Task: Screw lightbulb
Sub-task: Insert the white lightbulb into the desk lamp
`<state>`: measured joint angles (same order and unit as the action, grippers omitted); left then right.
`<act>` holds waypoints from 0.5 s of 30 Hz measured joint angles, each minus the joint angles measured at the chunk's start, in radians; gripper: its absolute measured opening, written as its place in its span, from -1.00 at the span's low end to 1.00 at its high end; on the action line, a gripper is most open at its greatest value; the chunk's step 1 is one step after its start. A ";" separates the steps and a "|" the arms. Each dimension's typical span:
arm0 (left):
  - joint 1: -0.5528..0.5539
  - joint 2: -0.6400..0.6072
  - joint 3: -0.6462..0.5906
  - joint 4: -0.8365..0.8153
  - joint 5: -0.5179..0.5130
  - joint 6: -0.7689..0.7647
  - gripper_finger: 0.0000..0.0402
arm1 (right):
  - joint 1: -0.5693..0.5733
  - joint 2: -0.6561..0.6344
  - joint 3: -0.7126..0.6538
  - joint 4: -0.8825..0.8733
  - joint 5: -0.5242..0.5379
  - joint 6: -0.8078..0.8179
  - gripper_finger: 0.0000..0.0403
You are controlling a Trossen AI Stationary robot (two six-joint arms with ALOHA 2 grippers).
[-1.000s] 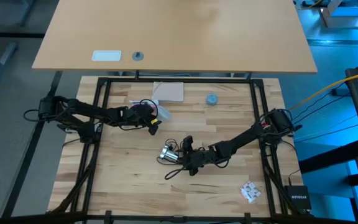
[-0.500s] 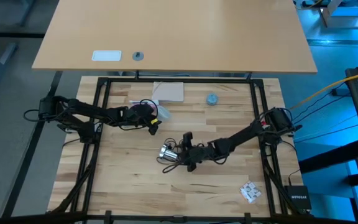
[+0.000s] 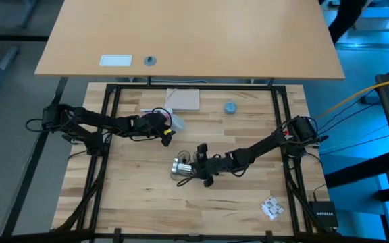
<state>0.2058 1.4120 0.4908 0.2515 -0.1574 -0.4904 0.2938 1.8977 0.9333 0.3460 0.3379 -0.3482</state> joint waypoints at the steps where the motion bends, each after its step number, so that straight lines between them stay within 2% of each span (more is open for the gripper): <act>1: 0.000 0.000 0.000 0.000 0.000 0.000 -0.23 | 0.000 0.000 0.001 0.002 -0.013 -0.009 -0.95; 9: 0.000 0.000 0.000 0.000 0.000 0.000 -0.23 | 0.000 -0.004 0.012 -0.015 -0.094 -0.024 -0.97; 12: 0.000 0.000 0.000 0.000 0.000 0.001 -0.23 | 0.000 -0.004 0.063 -0.119 -0.096 -0.028 -0.97; 15: 0.000 0.000 0.000 -0.001 0.000 0.015 -0.23 | 0.000 -0.004 0.145 -0.318 -0.096 -0.056 -0.98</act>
<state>0.2058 1.4120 0.4908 0.2508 -0.1574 -0.4751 0.2939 1.8935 1.0783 0.0284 0.2420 -0.4040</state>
